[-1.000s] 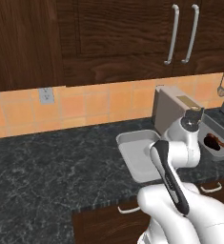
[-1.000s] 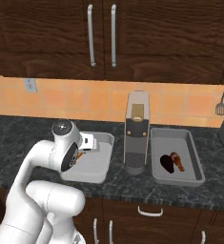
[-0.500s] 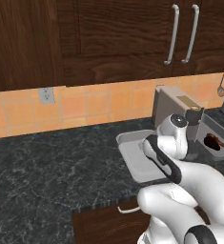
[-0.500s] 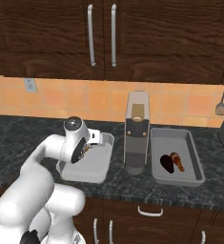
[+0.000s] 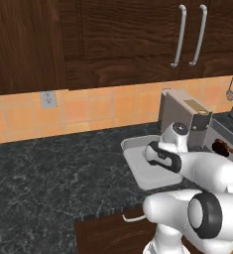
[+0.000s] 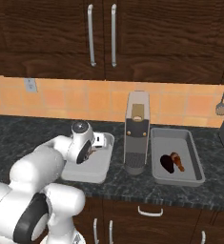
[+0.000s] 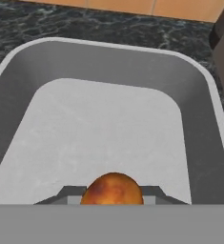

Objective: Place one avocado and one chicken drumstick in each tupperware on the nearby counter, to pack two identical lunches.

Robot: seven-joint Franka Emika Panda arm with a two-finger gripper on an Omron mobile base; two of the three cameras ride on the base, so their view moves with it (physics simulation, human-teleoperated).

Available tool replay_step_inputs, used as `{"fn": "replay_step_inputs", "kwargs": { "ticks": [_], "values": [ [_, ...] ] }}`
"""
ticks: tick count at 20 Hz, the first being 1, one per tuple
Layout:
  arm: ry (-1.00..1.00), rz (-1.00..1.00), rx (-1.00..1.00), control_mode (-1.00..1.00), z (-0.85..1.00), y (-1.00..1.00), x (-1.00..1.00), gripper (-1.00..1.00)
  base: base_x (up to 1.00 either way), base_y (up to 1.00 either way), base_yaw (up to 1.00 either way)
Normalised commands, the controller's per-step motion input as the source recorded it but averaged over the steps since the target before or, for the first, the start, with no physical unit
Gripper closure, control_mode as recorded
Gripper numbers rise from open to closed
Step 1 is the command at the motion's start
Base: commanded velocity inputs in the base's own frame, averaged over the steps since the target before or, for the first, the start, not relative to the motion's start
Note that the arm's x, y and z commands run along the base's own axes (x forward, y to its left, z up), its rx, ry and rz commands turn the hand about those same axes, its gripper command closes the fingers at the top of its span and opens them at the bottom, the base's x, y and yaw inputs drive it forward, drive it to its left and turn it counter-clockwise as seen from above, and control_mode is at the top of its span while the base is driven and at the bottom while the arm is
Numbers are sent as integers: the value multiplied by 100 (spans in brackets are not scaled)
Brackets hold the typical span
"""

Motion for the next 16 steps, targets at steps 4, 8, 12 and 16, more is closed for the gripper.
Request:
{"fn": "replay_step_inputs", "kwargs": {
  "ticks": [4, 8, 12, 16],
  "values": [
    [-2, 0, 0, -100, -55, 0, 22, 100, 0, 0, 0],
    [-6, 0, 0, -100, -26, 5, 29, -100, 0, 0, 0],
    [-13, 0, 0, -100, 0, 10, 27, -100, 0, 0, 0],
    [-7, -1, 0, -100, 34, 6, -3, -100, 0, 0, 0]
  ]
}}
